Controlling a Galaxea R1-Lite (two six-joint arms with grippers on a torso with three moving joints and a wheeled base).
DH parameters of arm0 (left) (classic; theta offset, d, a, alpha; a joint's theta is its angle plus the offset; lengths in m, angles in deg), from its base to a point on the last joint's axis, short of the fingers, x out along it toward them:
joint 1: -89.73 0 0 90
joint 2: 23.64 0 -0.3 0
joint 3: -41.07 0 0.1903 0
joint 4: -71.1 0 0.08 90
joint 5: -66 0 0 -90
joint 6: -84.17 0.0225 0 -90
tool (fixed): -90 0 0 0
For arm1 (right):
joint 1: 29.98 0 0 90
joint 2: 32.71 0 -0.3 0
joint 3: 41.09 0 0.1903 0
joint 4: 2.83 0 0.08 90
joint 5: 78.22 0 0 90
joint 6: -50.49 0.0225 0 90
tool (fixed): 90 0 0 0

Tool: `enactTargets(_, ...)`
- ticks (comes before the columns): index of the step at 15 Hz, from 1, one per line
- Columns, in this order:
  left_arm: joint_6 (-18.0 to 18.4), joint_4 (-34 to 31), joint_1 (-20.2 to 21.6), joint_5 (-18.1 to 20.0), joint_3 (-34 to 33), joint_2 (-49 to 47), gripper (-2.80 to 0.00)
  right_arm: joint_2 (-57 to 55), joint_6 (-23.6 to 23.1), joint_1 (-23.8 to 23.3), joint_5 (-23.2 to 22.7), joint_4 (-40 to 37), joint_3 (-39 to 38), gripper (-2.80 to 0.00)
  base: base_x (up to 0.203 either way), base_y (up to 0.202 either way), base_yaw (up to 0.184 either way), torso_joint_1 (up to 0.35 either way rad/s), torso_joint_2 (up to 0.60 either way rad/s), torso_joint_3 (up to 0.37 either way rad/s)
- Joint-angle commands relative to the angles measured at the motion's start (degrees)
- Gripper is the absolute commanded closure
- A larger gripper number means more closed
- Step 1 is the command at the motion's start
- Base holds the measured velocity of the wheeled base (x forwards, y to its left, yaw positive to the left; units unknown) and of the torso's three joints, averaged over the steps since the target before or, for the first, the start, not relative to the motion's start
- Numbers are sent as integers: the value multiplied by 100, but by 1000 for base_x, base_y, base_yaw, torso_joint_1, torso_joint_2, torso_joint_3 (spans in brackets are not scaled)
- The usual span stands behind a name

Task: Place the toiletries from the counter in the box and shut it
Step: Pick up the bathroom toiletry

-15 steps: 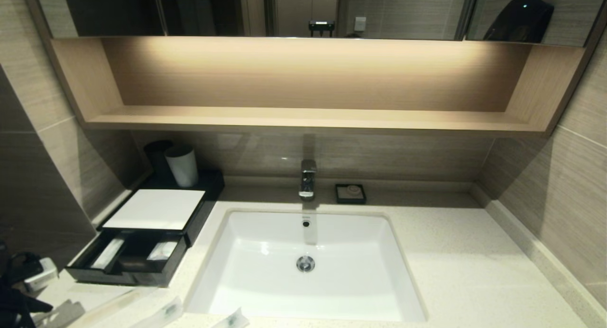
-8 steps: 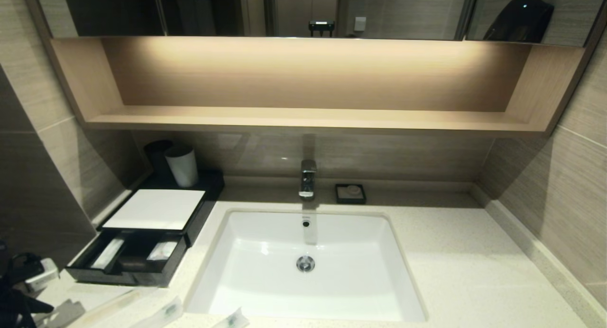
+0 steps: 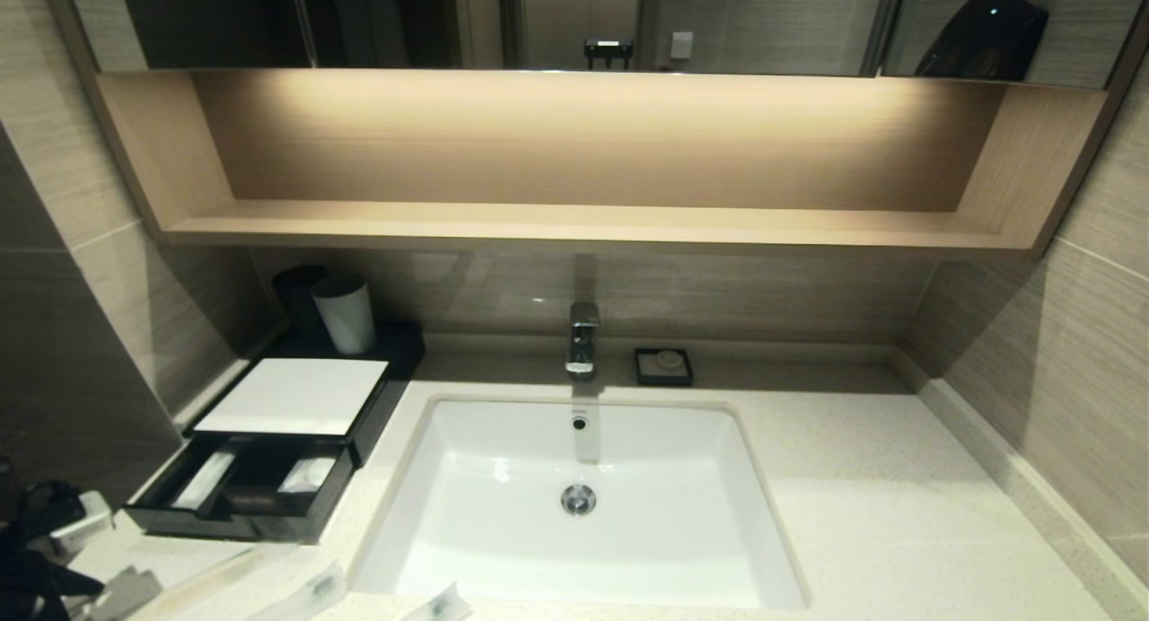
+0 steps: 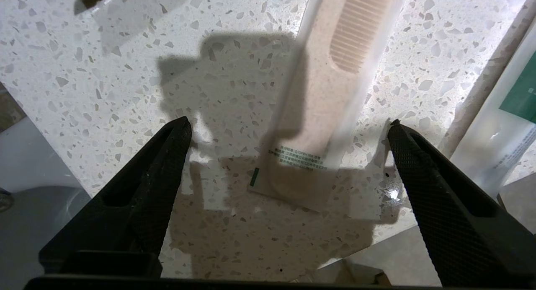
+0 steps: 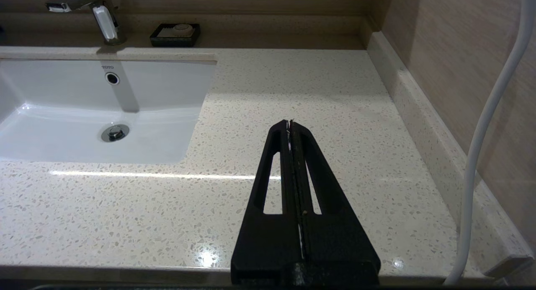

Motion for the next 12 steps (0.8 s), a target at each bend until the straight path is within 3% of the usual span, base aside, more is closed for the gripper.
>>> enactTargets(1, 49, -9, 2, 20, -2, -9, -280, 0, 0, 0, 3, -2, -1, 0, 0, 0, 0, 0, 0, 0)
enactTargets(12, 49, 0, -51, 20, -20, -71, -280, 0, 0, 0, 3, -2, -1, 0, 0, 0, 0, 0, 0, 0)
